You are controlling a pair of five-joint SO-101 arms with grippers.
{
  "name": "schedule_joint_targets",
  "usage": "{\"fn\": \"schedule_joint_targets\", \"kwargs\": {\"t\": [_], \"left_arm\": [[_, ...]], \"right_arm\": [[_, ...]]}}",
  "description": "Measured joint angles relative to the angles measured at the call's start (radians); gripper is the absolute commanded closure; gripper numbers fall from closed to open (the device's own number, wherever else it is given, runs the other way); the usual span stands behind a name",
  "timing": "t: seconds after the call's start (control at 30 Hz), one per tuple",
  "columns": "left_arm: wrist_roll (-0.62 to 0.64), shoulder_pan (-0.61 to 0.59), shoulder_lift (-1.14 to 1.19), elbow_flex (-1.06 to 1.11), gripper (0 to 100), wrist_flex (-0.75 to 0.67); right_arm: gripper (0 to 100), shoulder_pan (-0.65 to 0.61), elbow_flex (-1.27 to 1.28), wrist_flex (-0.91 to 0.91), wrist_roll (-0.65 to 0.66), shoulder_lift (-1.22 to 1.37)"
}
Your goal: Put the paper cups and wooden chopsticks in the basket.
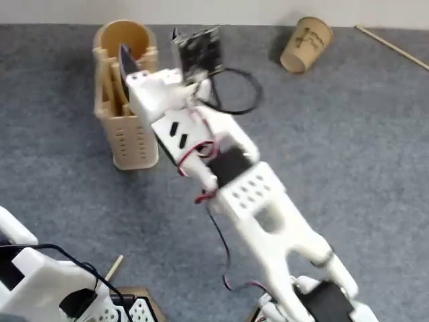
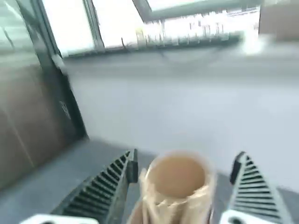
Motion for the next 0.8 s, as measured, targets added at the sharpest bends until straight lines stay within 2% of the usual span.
{"fn": "schedule_joint_targets", "kwargs": {"t": [0.1,0.2,0.27,0.37,0.47,0.57,0.63,0.7,0.8], "left_arm": [[0.0,0.026,0.0,0.0,74,0.008],[0.0,0.043,0.0,0.0,74,0.043],[0.0,0.043,0.0,0.0,74,0.052],[0.0,0.046,0.0,0.0,74,0.055],[0.003,0.06,0.0,0.0,74,0.055],[0.0,0.098,0.0,0.0,74,0.057],[0.0,0.123,0.0,0.0,74,0.074],[0.0,0.138,0.0,0.0,74,0.083],[0.0,0.144,0.0,0.0,74,0.084]], "right_arm": [[78.3,-0.041,-0.206,0.239,-0.028,-0.035],[80.9,-0.015,-0.408,0.47,-0.034,-0.041],[81.9,0.089,-0.511,0.617,-0.038,-0.044],[81.8,0.347,-0.542,0.767,-0.094,-0.04],[81.7,0.655,-0.485,0.786,-0.146,0.044],[81.7,0.904,-0.399,0.697,-0.15,0.201],[81.7,0.95,-0.377,0.637,-0.107,0.338],[81.7,0.939,-0.405,0.617,-0.046,0.477],[81.7,0.907,-0.546,0.618,-0.02,0.683]]}}
